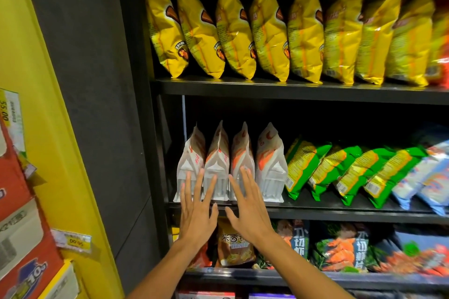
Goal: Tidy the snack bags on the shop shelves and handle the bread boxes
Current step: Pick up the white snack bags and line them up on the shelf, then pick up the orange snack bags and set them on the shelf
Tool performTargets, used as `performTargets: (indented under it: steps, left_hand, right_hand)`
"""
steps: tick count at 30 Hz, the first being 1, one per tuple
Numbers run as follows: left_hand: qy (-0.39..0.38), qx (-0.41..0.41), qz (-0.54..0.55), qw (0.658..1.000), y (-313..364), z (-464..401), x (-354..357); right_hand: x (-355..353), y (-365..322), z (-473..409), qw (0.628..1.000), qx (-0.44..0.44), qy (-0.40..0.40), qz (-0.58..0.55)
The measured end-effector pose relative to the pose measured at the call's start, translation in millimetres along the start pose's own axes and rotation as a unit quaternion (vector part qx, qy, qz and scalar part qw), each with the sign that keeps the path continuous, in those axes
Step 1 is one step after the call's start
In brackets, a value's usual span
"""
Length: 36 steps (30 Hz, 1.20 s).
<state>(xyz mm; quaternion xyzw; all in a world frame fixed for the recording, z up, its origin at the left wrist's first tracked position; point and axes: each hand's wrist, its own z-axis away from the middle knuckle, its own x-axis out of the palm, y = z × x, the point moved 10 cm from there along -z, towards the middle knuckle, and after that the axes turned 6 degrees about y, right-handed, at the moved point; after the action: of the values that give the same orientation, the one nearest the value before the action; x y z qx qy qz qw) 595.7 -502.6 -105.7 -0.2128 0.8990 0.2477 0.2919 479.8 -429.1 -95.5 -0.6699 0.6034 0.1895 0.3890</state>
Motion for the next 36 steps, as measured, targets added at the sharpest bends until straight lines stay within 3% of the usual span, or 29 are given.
performTargets:
  steps: [3, 7, 10, 14, 22, 32, 36]
  left_hand:
    - [0.001, -0.028, 0.022, 0.999, -5, 4, 3]
    - [0.059, -0.046, 0.083, 0.994, -2, 10, -15]
    - [0.091, -0.008, 0.108, 0.990, 20, 3, -33]
    - [0.045, 0.082, 0.112, 0.989, 68, -16, -41]
    - [-0.028, 0.219, 0.048, 0.974, 218, -75, -49]
    - [-0.087, 0.315, -0.007, 0.945, 430, -120, -16]
    - [-0.106, 0.328, -0.011, 0.939, 508, -123, -2]
  right_hand:
    - [-7, 2, 6, 1.000, -0.006, 0.007, -0.004]
    - [-21, 4, 22, 0.999, -0.020, 0.000, -0.028]
    - [-46, 13, 27, 0.998, -0.035, -0.015, -0.056]
    - [-95, 32, 27, 0.996, -0.046, -0.044, -0.064]
    - [-255, 123, 24, 1.000, 0.002, -0.018, -0.019]
    - [-456, 248, 80, 0.994, 0.052, -0.063, 0.075]
    - [-529, 295, 110, 0.991, 0.079, -0.042, 0.095]
